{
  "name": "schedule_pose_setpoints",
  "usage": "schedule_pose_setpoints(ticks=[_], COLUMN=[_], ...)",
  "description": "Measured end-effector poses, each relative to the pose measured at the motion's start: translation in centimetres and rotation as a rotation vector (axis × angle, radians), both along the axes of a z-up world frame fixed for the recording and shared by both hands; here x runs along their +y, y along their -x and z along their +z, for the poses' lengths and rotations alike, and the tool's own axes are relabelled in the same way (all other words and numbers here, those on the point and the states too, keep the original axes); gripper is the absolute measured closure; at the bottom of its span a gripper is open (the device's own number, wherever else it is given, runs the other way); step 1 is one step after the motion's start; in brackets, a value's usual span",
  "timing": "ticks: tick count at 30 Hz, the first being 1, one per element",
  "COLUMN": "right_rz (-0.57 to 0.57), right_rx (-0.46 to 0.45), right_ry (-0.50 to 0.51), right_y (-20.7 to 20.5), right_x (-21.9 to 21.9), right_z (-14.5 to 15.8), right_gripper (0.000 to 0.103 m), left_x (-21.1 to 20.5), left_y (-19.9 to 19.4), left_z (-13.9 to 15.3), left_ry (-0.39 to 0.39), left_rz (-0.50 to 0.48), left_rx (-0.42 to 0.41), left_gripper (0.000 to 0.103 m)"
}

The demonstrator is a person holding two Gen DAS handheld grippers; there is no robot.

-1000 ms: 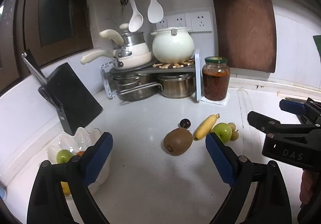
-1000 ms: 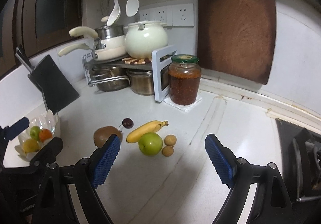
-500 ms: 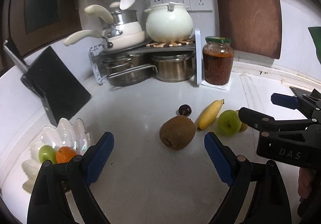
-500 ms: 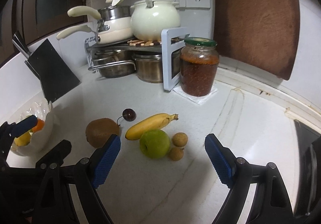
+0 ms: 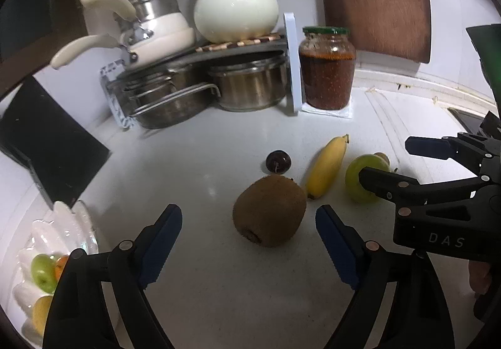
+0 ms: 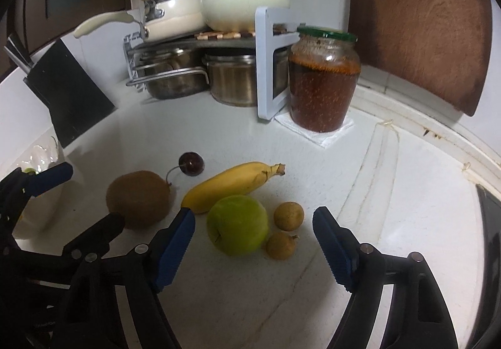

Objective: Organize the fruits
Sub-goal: 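Grasp the brown kiwi with the left tool while the right tool grasps the green apple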

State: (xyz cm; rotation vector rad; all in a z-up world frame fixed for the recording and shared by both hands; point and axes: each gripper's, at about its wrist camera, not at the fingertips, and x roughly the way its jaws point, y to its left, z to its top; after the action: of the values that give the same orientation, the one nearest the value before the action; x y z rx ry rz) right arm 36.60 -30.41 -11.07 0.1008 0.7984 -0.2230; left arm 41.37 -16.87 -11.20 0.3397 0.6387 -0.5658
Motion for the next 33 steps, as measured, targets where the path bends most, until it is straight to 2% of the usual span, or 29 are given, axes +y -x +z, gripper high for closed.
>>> schedule_pose_setpoints(ticks=[11,13,16,18,21,23,26,33], right_rz=[0.009,0.015,0.031,0.074,0.077,0.045,0.051,0.054], right_rx=[0.035,0.046,0.052,0.052,0.06,0.07,0.067,0.069], right_ry=[-0.021,-0.03,-0.051,-0.053,-0.086,-0.103,-0.118,-0.104], right_y=[-1.9,-2.4,-2.7,-2.9,-3.0,-2.9,-2.7,-1.9], right_x=[-0.5,-0.5,-0.4,0.3,0.3,-0.4,-0.7,-0.3], right_z=[-1.1,-1.3,-1.5,-1.5,-1.8,-2.1,-2.2,-2.2], right_gripper=[0.036,0.036,0.037,0.04,0.046,0.054,0.054,0.054], left_x=[-1.1,-1.1,-1.7,-2.3,-2.3,-2.2,-2.6,-1.8], left_y=[-3.0,-3.4,-3.6,-3.7,-3.8,-3.8,-3.4,-2.4], left_z=[-1.6,-1.9,-2.6,-3.0,-3.0,-3.0,-2.9,-2.7], left_ry=[0.034,0.042,0.024,0.011,0.006,0.013,-0.008,0.001], left_rz=[-0.076,-0.087,-0.099,-0.119,-0.11,-0.107,-0.106,-0.058], left_rx=[0.131,0.16,0.177,0.204,0.197,0.202,0.183,0.172], left_gripper=[0.025,0.029,0.031,0.036,0.041,0.041,0.042,0.042])
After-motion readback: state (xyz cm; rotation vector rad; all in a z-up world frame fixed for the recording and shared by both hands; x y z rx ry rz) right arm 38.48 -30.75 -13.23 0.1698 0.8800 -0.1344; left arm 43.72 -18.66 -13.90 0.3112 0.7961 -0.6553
